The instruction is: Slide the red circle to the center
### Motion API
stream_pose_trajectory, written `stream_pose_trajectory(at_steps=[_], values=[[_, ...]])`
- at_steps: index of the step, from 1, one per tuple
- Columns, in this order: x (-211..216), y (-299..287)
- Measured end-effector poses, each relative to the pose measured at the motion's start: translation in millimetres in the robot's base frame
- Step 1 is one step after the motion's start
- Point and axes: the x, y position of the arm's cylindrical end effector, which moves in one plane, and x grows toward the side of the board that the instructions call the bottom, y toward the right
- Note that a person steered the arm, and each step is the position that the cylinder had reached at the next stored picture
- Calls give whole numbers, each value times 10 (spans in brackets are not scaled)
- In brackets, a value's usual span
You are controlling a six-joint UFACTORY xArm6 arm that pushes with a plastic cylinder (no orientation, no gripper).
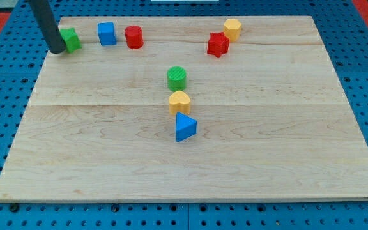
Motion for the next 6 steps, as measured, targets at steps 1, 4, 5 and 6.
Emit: stream_pose_trajectory(at_steps=[1, 4, 5, 6], values=[[-129, -121], [-327, 348], [195, 285], [194, 324]])
